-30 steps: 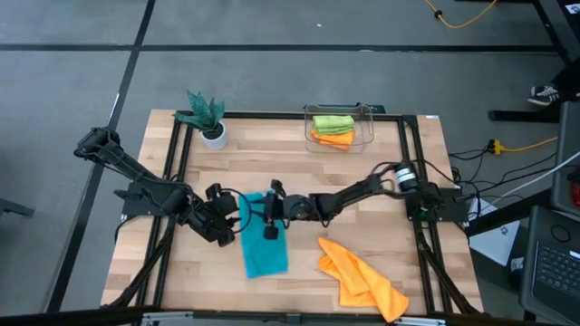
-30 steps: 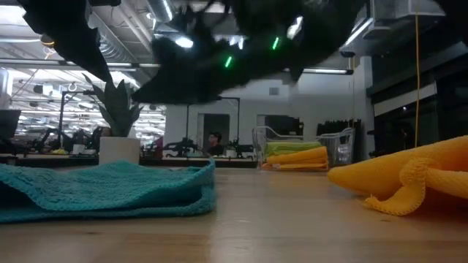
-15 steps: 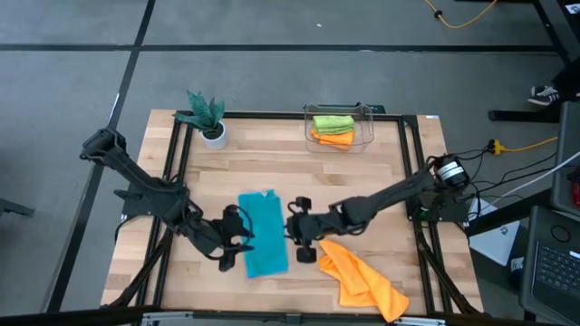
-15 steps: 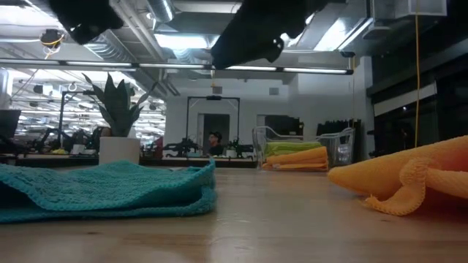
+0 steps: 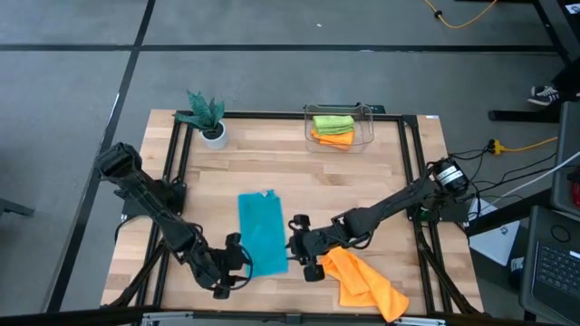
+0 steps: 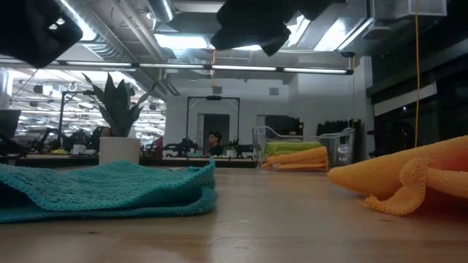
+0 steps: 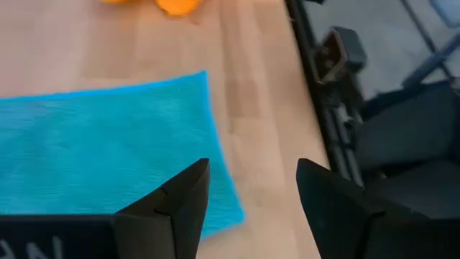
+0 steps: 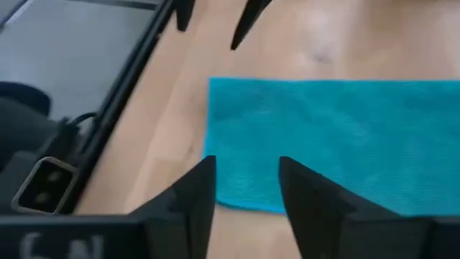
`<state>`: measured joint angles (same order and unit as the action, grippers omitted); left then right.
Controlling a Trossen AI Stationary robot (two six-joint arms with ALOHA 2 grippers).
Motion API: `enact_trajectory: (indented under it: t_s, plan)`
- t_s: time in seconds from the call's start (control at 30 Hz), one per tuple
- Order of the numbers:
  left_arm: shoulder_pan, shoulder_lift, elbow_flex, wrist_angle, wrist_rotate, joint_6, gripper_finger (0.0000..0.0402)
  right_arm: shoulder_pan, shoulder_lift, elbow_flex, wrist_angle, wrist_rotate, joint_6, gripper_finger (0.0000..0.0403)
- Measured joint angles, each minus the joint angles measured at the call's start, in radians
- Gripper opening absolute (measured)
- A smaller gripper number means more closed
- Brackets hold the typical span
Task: Fold microfiber towels
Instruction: Fold the blue microfiber towel
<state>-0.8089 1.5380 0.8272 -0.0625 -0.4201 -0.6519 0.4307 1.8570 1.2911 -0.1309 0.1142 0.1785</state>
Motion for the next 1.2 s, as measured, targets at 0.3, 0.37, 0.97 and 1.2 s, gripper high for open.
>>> enact_trajectory:
  t_s: [0.3,0.37,0.97,1.2]
  plan:
    - [0.001,0.070,0.001,0.019,0.020,0.009,0.0205,0.006,0.131,0.000,0.190,-0.046,-0.125,0.0267]
    - [-0.001,0.098,0.000,0.030,0.020,0.021,0.0205,0.011,0.158,0.000,0.190,-0.059,-0.143,0.0272]
    - [0.018,0.274,0.001,0.127,0.059,0.060,0.0205,0.043,0.308,0.001,0.212,-0.079,-0.162,0.0232]
    - [0.014,0.272,0.002,0.130,0.100,0.061,0.0207,0.043,0.318,0.003,0.214,-0.063,-0.157,0.0218]
